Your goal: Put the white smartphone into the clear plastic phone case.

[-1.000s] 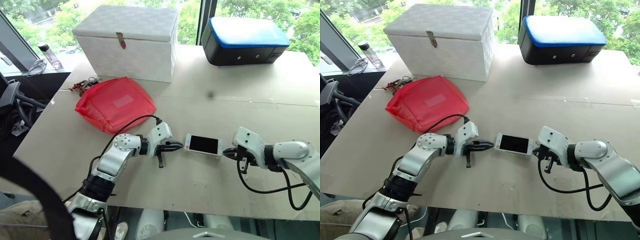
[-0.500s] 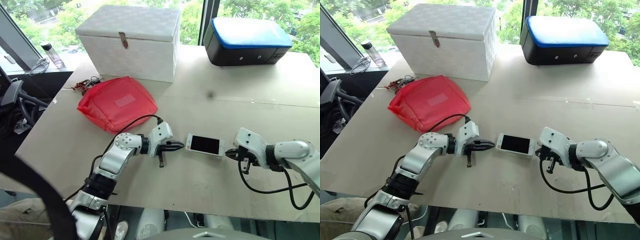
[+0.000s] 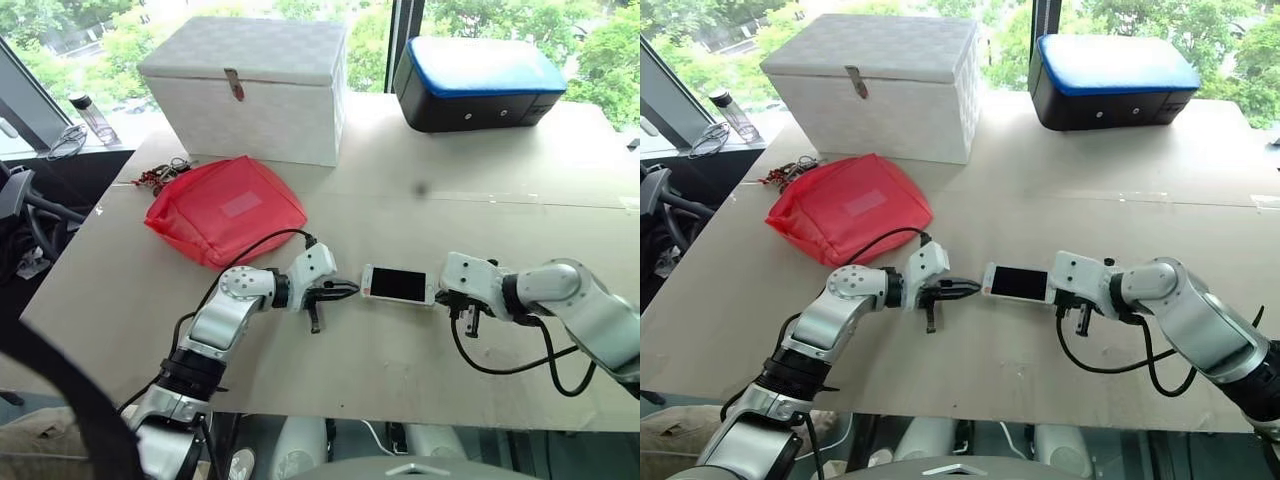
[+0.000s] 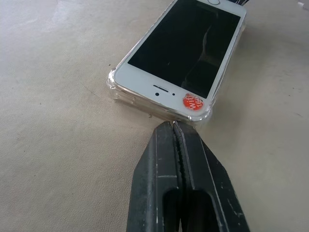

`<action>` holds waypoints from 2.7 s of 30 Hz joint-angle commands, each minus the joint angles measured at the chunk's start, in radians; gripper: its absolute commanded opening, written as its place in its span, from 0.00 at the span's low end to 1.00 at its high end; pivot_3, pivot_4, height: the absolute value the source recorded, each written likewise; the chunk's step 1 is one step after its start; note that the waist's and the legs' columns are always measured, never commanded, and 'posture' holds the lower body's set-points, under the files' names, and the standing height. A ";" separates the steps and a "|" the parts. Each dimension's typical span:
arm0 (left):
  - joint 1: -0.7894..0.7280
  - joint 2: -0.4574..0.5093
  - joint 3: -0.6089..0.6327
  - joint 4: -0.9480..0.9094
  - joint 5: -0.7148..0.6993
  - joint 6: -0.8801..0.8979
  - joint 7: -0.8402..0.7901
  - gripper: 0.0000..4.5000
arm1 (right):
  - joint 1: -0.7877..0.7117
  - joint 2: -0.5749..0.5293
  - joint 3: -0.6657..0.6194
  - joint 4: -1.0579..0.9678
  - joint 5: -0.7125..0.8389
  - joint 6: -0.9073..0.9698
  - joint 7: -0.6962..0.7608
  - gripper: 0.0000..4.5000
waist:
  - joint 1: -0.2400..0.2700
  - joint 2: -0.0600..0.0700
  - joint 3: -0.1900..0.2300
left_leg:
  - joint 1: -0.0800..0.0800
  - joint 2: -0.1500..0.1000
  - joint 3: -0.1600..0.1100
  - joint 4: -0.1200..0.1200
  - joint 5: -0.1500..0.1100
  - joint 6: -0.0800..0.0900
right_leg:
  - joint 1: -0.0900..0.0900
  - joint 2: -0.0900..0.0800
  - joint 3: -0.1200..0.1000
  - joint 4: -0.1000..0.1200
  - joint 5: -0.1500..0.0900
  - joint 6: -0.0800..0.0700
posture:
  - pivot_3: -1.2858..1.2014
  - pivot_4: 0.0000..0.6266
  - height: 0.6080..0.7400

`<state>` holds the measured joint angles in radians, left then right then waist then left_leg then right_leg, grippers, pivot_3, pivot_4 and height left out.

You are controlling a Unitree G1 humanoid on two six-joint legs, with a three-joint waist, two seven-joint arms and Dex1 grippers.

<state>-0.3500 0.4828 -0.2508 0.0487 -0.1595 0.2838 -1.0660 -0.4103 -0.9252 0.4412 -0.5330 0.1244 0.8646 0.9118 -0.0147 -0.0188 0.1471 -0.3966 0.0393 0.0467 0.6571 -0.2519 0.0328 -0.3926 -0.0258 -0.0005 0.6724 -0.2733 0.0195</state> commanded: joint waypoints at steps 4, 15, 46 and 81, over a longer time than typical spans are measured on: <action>0.028 -0.024 -0.032 -0.067 -0.005 0.028 0.015 0.01 | 0.003 0.039 -0.003 -0.015 0.022 -0.060 0.052 0.00 | 0.000 0.000 0.000 | 0.000 0.000 0.000 0.002 0.000 0.000 | 0.000 0.000 0.000 0.002 0.000 0.000 | 0.52 0.24 1.00; -0.009 -0.013 0.119 -0.066 -0.117 0.099 0.050 0.01 | 0.202 0.007 -0.422 -0.054 0.164 0.076 -0.010 0.00 | 0.007 -0.001 0.003 | -0.004 -0.001 0.000 0.004 0.000 0.000 | -0.003 -0.004 -0.001 0.004 0.000 0.000 | 0.52 0.24 1.00; -0.134 -0.099 -0.098 0.044 -0.004 0.169 0.077 0.01 | 0.102 0.198 -0.162 0.222 0.210 0.155 -0.161 0.00 | 0.006 -0.007 0.000 | -0.003 -0.001 0.000 0.005 0.000 0.000 | 0.000 0.001 0.000 0.004 -0.001 0.001 | 0.52 0.24 1.00; -0.104 -0.124 -0.108 0.065 0.017 0.137 0.087 0.01 | 0.174 0.242 -0.092 0.339 0.181 0.233 -0.218 0.00 | 0.011 -0.015 -0.039 | 0.007 -0.001 -0.009 -0.007 -0.001 0.001 | 0.014 -0.015 -0.009 -0.015 -0.003 -0.005 | 0.52 0.24 1.00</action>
<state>-0.4669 0.3592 -0.3458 0.1090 -0.1528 0.4210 -0.9803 -0.3218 -0.6739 0.2366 -0.3292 0.3510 1.0151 0.7148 -0.0033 -0.0341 0.1077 -0.3895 0.0378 0.0382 0.6493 -0.2528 0.0334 -0.3784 -0.0408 -0.0098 0.6571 -0.2765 0.0139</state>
